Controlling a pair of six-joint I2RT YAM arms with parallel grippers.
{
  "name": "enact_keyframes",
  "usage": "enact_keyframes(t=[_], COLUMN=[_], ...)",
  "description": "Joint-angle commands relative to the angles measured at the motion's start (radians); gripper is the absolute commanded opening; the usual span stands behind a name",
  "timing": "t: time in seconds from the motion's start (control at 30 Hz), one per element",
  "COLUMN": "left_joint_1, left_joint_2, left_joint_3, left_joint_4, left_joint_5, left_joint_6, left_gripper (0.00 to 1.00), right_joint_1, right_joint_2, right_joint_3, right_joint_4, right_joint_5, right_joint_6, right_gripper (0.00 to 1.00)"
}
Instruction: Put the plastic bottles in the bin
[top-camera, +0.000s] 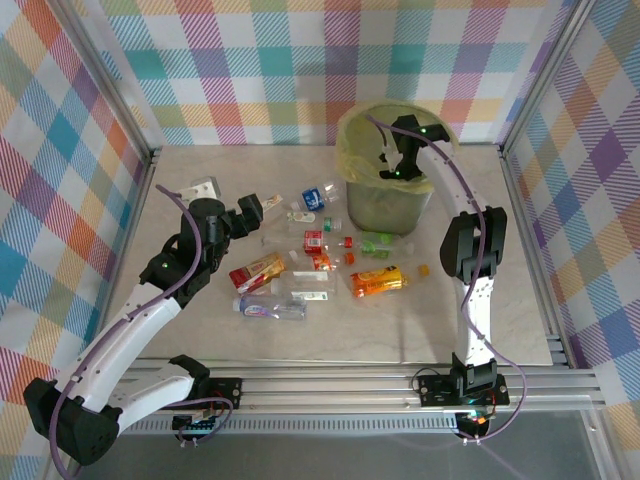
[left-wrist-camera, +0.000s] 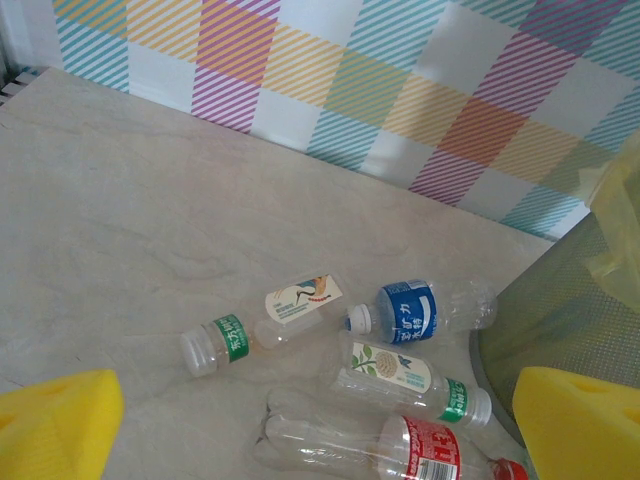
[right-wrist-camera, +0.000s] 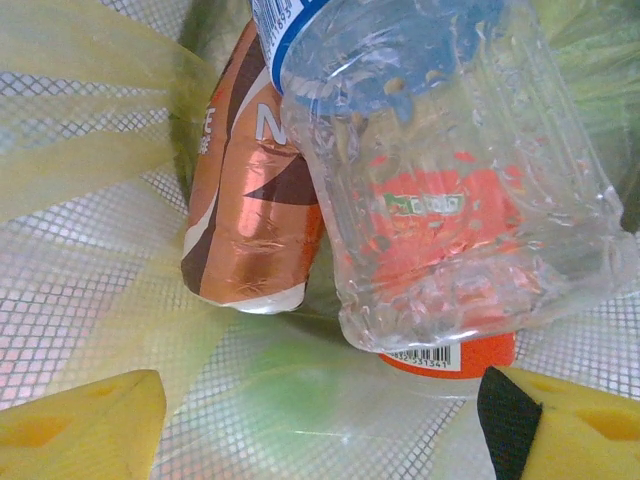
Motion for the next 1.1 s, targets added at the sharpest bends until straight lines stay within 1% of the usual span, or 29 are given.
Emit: enact_keyframes(t=[0.0,0.2,0.27,0.33,0.4,0.57,0.67,0.8,0.9,0.97,1.07], left_joint_1=[0.015,0.014,0.014,0.015,0.016,0.016,0.015,0.015,0.016,0.016,0.016], left_joint_2=[-0.020,-0.031,-0.034,-0.040,-0.044,-0.057,-0.062,-0.070,-0.079,-0.084,-0.085], left_joint_3=[-0.011,-0.015,-0.017,-0.018,-0.021,-0.029,-0.031,-0.038,-0.047,-0.052,-0.057], left_joint_4=[-0.004,-0.004,-0.003,-0.004,-0.004,0.004,0.007,0.014,0.024,0.026,0.026], left_joint_5=[-0.018,-0.020,-0.019,-0.020,-0.020,-0.020,-0.017,-0.011,-0.006,-0.005,0.000], left_joint_6=[-0.011,-0.009,-0.007,-0.003,-0.002,0.004,0.005,0.005,0.006,0.005,0.006], left_gripper=[1.00,1.00,1.00,1.00,1.00,1.00,1.00,1.00,1.00,1.00,1.00], right_joint_1=[0.008,0.007,0.006,0.006,0.007,0.008,0.005,0.005,0.006,0.006,0.006], right_joint_2=[-0.033,0.029,0.024,-0.007,-0.059,-0.184,-0.290,-0.475,-0.654,-0.791,-0.972], right_joint_3=[0.098,0.424,0.489,0.498,0.478,0.417,0.335,0.124,-0.115,-0.312,-0.557], right_joint_4=[-0.062,-0.173,-0.179,-0.160,-0.135,-0.108,-0.078,-0.003,0.077,0.138,0.176], right_joint_5=[0.006,0.087,0.103,0.120,0.139,0.213,0.255,0.307,0.336,0.338,0.339], right_joint_6=[0.003,0.048,0.060,0.076,0.103,0.189,0.247,0.327,0.384,0.440,0.543], right_gripper=[0.83,0.85,0.88,0.92,1.00,1.00,1.00,1.00,1.00,1.00,1.00])
